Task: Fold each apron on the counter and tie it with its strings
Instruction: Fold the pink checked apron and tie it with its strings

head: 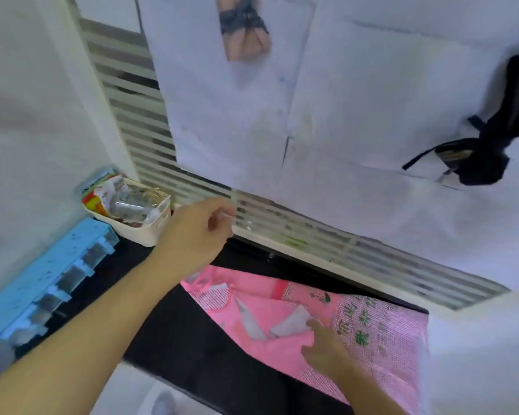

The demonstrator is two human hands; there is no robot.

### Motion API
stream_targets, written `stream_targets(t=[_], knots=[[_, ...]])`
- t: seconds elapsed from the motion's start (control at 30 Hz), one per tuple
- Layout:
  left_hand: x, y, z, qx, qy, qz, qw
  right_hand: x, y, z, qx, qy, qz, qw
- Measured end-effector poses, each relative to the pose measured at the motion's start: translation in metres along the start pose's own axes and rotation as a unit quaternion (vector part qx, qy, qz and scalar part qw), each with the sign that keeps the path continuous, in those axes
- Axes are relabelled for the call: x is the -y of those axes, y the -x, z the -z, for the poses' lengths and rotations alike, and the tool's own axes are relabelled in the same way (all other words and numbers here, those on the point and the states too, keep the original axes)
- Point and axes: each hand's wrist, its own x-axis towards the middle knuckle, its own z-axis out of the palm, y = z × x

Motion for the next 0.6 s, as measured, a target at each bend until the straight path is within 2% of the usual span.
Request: stream_targets(t=[0.1,0.17,0.23,0.27,0.33,0.4,0.5,0.6], knots=[[0.003,0.015,-0.053,0.013,0.032,0.032,0.999,-0.062,0.003,-0.052,0.045,0.027,-0.005,0.999],[0.004,0.021,-0.071,0.020,0.032,0.040,0.998,-0.063,0.003,-0.065,0.019,0.024,-0.013,0.999],[0.003,0.024,-0.079,0.027,0.017,0.054,0.998,-0.058,-0.007,-0.064,-0.047,0.000,-0.039,0.998],[0.001,0.024,-0.083,0.029,0.007,0.059,0.998,-0.057,-0.011,-0.061,-0.069,0.028,-0.043,0.996],[-0.002,0.024,-0.084,0.026,-0.003,0.064,0.998,-0.057,-0.017,-0.052,-0.064,0.118,-0.055,0.989],[-0.008,0.025,-0.083,0.020,0.000,0.069,0.997,-0.064,-0.016,-0.046,-0.046,0.136,-0.054,0.988],[-0.014,0.026,-0.077,0.011,0.006,0.073,0.997,-0.083,-0.024,-0.053,-0.049,0.074,-0.027,0.996],[-0.020,0.026,-0.069,0.024,0.000,0.069,0.997,-0.105,-0.042,-0.060,-0.053,-0.053,0.019,0.997]])
